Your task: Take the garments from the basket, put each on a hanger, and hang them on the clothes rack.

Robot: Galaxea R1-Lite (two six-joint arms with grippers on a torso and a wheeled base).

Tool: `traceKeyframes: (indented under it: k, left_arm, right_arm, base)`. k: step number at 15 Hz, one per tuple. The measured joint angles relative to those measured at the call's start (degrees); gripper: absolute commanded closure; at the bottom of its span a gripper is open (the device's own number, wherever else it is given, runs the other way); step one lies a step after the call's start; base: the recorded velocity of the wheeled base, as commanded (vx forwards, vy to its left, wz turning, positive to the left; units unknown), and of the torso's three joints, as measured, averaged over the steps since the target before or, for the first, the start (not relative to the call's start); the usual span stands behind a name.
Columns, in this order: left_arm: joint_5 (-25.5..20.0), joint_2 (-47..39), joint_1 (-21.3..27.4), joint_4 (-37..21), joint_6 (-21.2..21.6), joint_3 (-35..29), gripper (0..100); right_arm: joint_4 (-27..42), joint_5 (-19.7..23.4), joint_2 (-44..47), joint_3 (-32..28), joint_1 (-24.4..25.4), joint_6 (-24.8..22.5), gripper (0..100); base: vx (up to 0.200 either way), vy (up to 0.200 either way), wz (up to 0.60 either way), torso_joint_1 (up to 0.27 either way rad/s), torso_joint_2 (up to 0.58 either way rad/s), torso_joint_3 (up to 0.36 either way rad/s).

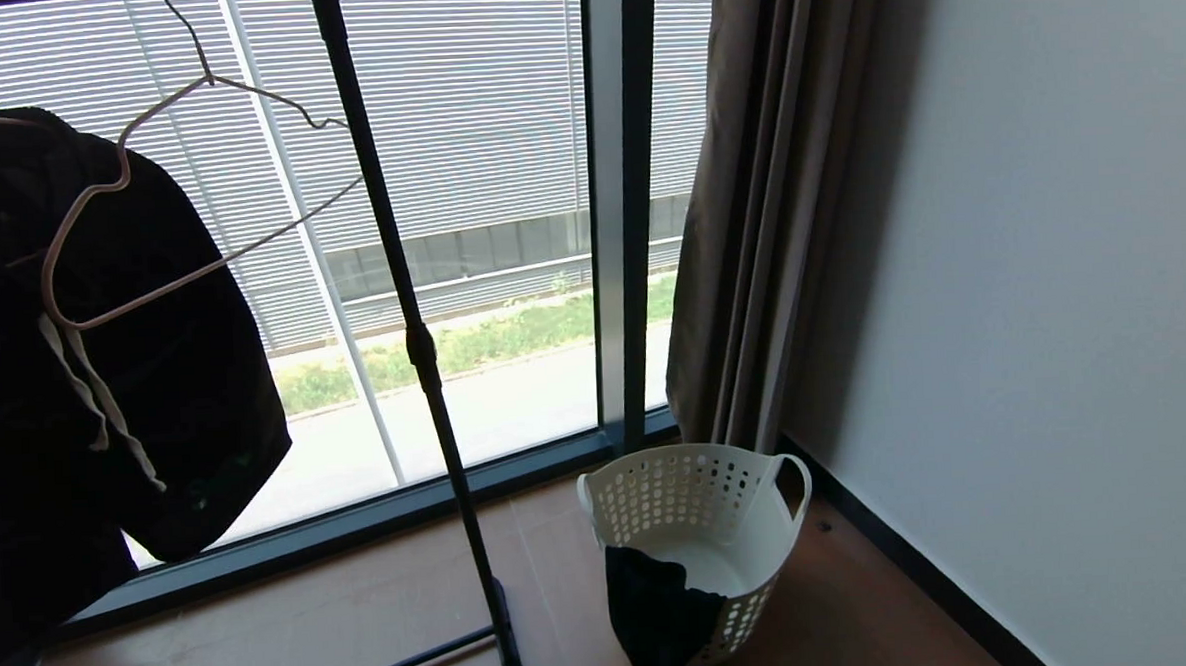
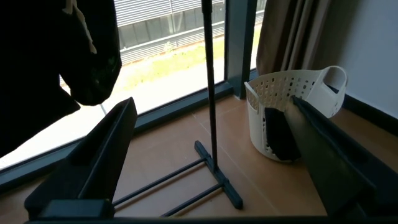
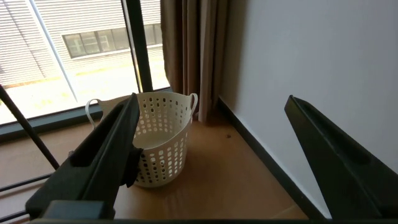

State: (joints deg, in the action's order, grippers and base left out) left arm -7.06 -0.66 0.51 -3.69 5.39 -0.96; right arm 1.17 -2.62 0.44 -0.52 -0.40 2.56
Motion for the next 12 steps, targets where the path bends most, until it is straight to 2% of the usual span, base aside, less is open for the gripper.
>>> traceKeyframes:
  k: [4,12]
  left_arm:
    - [-0.33,-0.05,-0.07,-0.02,2.38,0.09,0]
    - [-0.18,-0.02,-0.07,0.0,2.44,0.09,0]
  right_arm:
    - [0.05,-0.02,0.0,0.0,0.05,0.0,0]
    - [0.05,-0.09,0.0,0.0,0.05,0.04,0]
  base:
    - [0.0,0.0,0.0,0.0,0.0,0.0]
    - [0.0,0.0,0.0,0.001,0.0,-0.026]
